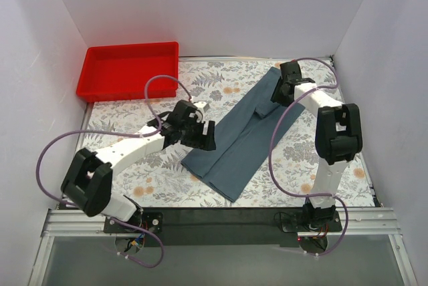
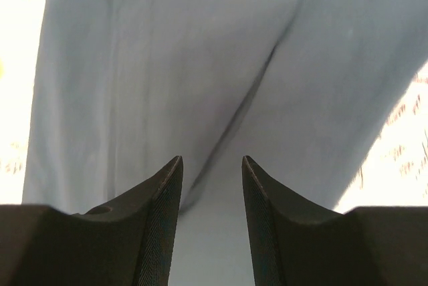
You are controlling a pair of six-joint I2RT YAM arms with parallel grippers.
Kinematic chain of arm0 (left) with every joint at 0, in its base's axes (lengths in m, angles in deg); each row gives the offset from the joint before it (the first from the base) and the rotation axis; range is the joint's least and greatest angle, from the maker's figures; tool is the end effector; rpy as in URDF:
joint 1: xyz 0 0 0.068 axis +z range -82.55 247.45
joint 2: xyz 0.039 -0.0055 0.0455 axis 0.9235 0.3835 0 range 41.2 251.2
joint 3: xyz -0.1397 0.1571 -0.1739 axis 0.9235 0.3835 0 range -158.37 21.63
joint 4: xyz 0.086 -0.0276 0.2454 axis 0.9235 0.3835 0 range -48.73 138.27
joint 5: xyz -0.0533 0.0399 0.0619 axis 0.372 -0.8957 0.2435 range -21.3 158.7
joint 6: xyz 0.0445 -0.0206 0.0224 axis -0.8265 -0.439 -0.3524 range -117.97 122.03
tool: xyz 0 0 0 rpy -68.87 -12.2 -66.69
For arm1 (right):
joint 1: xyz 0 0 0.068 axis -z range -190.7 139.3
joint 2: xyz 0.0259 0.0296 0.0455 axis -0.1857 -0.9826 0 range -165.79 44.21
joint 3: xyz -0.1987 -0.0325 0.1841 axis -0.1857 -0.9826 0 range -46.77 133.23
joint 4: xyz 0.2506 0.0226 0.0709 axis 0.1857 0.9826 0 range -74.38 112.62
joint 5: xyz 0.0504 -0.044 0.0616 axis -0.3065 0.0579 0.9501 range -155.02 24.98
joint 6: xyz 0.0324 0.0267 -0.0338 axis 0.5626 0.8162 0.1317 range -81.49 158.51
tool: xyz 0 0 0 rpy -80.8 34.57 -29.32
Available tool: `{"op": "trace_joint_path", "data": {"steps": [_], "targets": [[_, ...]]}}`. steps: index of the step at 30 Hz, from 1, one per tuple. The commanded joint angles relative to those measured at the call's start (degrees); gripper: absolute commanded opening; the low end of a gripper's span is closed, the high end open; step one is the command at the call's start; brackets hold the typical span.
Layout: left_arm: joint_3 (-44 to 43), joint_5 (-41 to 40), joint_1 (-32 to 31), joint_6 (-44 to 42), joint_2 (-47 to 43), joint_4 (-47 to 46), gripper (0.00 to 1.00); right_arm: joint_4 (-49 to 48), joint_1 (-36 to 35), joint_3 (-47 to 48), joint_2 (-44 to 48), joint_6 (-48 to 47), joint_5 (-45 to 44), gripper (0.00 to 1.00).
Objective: Fold and stack the t-shirts
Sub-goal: Fold the tshirt
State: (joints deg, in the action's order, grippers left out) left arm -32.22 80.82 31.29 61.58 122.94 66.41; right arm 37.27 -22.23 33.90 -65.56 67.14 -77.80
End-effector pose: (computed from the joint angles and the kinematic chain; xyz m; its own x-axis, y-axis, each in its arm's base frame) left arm 0.2316 -0.1784 0.2263 -0.9121 -0.3773 -0.1601 -0.2121 0.7688 -0.6033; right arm 0.4144 0.0764 0.2111 -0.6937 0.3354 -0.6374 0.3128 0.9374 0.1528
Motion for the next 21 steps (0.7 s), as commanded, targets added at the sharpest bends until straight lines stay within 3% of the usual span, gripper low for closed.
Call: {"op": "trace_joint_path", "data": {"steps": [1, 7, 13, 16, 21], "targets": [[-4.15, 2.29, -2.59, -9.97, 5.0, -4.31, 0.7, -2.75, 1.07, 5.11, -3.32, 2.4, 1.7, 0.41], [-9.52, 3.17, -4.79, -11.21, 16.78, -5.9, 0.7, -3.37, 2.56, 7.93, -8.16, 3.64, 2.58, 0.41], [-8.56, 4.84, -6.55, -7.61, 21.62, -6.25, 0.68, -3.72, 2.74, 9.59, -11.15, 1.62, 4.77, 0.41], [-5.41, 4.67, -6.55, -2.61, 21.63, -6.69, 0.67, -3.98, 2.74, 11.43, -13.35, -0.49, 7.58, 0.4], [-0.92, 7.21, -6.64, 13.82, 20.84, -7.65, 0.66, -3.98, 2.04, 16.53, -17.66, -2.87, 15.66, 0.39]]}}
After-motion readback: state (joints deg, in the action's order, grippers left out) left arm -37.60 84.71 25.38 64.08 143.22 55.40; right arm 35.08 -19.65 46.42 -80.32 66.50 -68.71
